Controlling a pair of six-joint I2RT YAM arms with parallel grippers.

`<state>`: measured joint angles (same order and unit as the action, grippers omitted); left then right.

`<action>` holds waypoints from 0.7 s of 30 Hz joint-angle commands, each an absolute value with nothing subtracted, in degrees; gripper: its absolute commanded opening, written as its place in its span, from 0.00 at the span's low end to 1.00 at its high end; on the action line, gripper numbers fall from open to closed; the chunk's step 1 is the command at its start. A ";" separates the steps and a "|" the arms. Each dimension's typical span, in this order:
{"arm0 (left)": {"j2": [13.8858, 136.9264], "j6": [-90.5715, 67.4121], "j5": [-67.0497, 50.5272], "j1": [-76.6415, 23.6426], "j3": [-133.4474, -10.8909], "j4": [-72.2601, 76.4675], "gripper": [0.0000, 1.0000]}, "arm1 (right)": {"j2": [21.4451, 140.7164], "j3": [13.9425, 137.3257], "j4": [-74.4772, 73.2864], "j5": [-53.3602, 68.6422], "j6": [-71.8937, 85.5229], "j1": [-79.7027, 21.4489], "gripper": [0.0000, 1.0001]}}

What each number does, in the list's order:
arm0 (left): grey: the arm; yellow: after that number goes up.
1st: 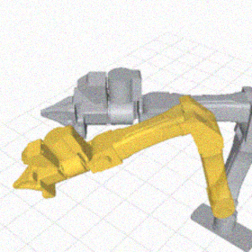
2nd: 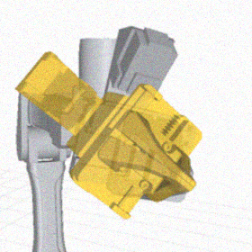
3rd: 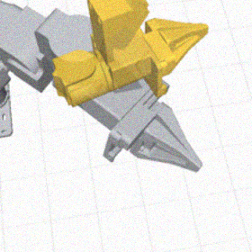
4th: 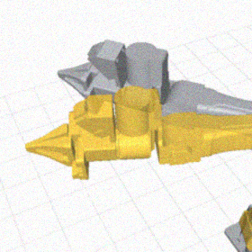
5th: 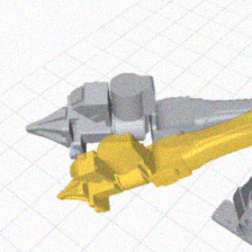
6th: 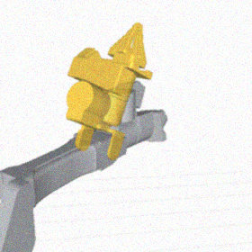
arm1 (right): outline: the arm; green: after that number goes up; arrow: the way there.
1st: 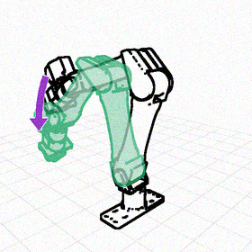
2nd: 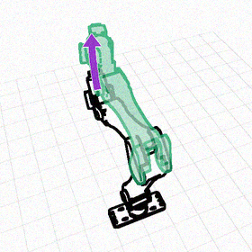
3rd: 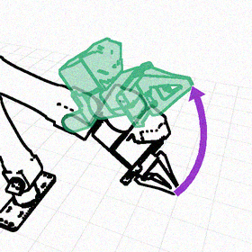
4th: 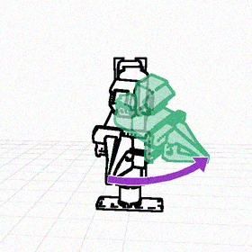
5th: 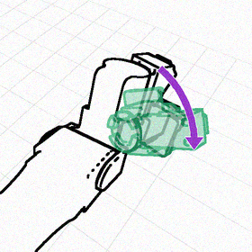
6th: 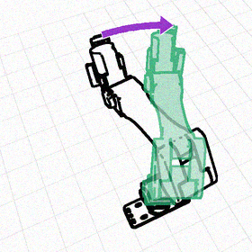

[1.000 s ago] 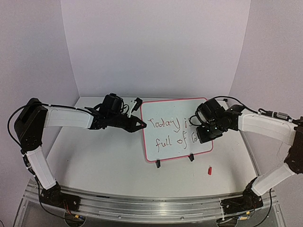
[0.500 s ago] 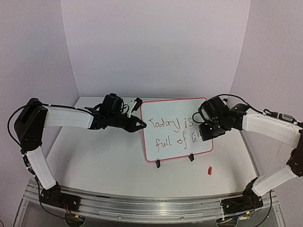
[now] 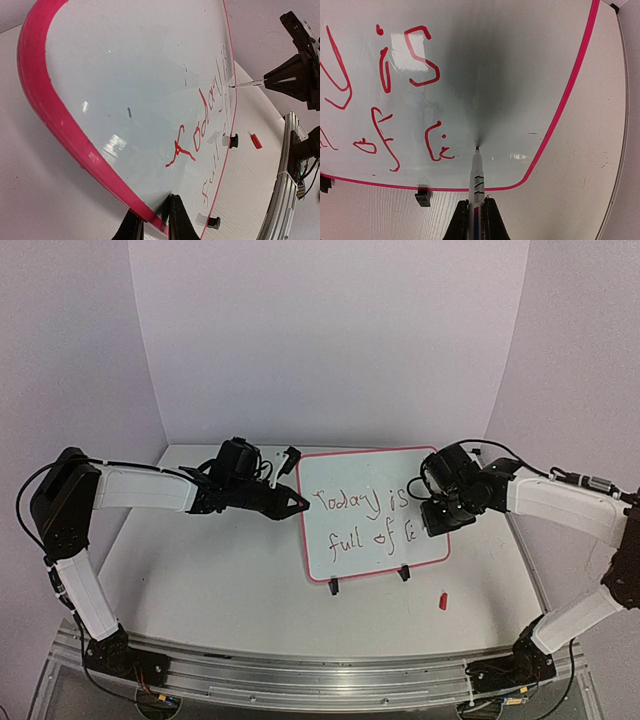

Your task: Write a sentence on the whiteboard

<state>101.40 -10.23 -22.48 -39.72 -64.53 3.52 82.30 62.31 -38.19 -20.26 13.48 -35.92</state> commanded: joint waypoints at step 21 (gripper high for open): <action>105.40 -0.97 -1.60 -37.55 -62.44 -3.22 0.00 | 82.97 61.79 -35.68 -15.04 14.83 -35.68 0.00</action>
<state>101.43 -10.24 -22.48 -39.72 -64.53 3.60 82.94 62.83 -37.64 -16.61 13.84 -35.92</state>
